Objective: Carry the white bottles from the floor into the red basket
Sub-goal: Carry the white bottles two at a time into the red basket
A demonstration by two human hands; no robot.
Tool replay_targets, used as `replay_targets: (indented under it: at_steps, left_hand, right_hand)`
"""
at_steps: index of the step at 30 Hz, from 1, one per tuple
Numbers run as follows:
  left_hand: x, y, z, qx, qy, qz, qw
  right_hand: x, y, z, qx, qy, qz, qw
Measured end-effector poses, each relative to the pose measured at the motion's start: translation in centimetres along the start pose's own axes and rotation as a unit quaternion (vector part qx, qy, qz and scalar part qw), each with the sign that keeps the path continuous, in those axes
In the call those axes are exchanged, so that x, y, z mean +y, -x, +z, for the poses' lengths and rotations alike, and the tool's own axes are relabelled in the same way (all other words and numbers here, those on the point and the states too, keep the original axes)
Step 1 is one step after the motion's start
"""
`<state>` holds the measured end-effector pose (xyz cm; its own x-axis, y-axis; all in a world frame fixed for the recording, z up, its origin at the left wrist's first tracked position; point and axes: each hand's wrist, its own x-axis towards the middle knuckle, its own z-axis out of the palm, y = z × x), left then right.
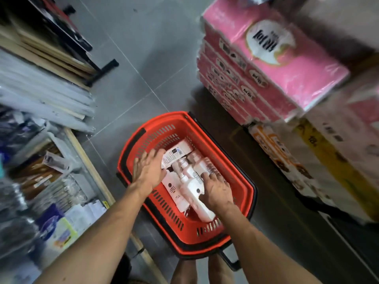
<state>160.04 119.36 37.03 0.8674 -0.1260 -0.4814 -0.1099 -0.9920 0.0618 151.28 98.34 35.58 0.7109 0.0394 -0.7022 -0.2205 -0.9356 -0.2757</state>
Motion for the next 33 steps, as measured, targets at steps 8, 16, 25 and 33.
replay_targets:
  at_steps: [8, 16, 25, 33]
  left_hand:
    - [4.0, 11.6, -9.7, 0.051, -0.02, 0.057, 0.997]
    - [5.6, 20.0, -17.3, 0.082, -0.028, 0.09, 0.992]
    - [9.1, 21.6, -24.2, 0.122, -0.072, 0.216, 0.966]
    - [15.6, 25.4, -25.9, 0.123, -0.098, 0.362, 0.919]
  right_hand:
    - [-1.5, 10.0, -10.8, 0.073, -0.001, -0.016, 0.997]
    - [-0.7, 21.5, -17.0, 0.133, -0.048, -0.016, 0.99]
    - [2.1, 32.9, -20.5, 0.242, -0.08, 0.108, 0.961]
    - [3.1, 40.6, -17.1, 0.302, -0.121, 0.231, 0.917]
